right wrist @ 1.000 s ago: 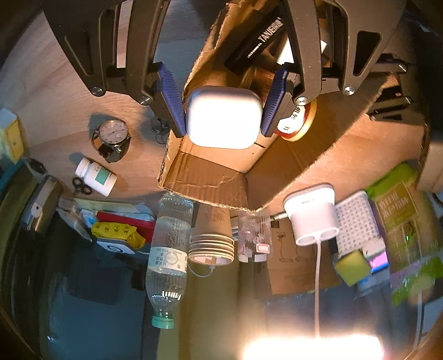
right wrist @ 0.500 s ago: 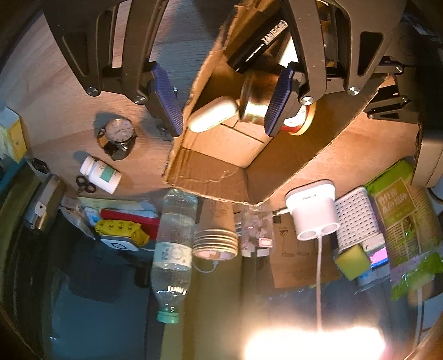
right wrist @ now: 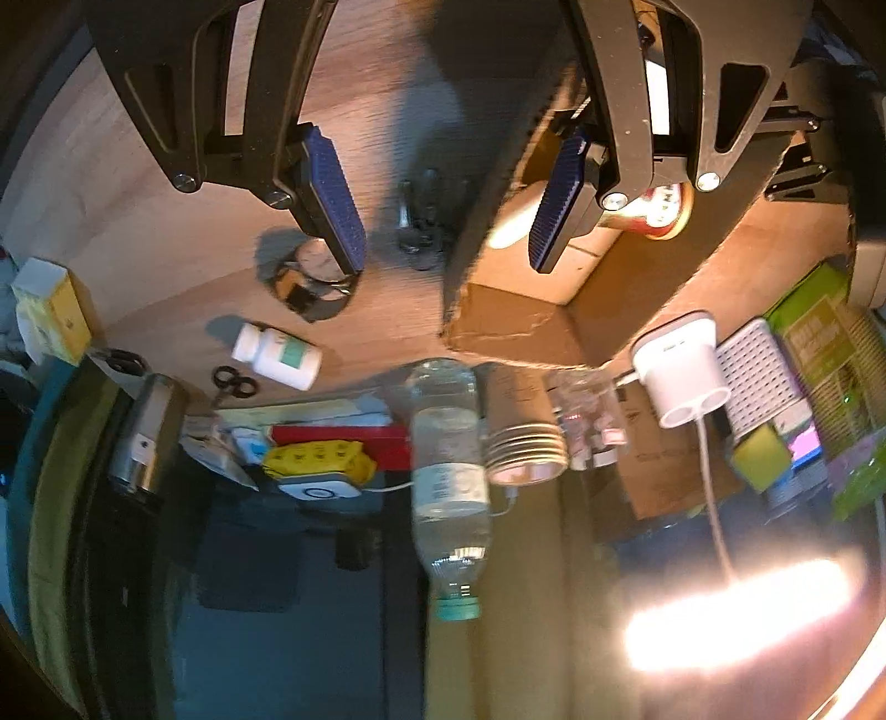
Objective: Organize rigid objects
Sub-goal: 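Move the right gripper to the black-strap wristwatch and grasp it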
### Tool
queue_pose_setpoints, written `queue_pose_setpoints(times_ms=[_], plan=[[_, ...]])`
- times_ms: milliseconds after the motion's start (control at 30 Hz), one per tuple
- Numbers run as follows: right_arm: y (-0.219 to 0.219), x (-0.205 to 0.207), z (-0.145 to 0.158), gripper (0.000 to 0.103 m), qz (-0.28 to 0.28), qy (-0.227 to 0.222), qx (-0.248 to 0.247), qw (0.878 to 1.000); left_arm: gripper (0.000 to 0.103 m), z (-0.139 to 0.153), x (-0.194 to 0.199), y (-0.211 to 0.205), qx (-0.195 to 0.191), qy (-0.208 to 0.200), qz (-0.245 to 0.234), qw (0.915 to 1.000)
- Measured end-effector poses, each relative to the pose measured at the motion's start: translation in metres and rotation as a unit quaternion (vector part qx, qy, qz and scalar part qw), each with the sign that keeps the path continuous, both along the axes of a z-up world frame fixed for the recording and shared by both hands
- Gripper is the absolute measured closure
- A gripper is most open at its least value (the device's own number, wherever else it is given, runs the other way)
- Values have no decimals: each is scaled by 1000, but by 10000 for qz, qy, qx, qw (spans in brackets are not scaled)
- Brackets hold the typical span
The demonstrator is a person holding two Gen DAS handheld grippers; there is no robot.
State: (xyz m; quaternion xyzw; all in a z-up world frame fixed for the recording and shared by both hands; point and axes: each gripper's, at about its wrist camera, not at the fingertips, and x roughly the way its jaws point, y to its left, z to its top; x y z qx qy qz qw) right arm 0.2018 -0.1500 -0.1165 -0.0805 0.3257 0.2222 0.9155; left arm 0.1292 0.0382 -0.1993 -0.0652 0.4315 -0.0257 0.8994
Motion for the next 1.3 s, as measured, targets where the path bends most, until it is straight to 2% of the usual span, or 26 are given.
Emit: queue_pose_setpoints(times_ms=[333, 633, 1300], plan=[[-28, 29, -23, 38, -508, 274, 93, 9983, 84, 0, 0, 0, 1, -1, -1, 10000], [-34, 58, -50, 38, -704, 687, 158, 9950, 84, 0, 0, 0, 0, -1, -2, 10000], [-25, 107, -64, 38, -1129, 909, -109, 9894, 84, 0, 0, 0, 0, -1, -2, 10000]])
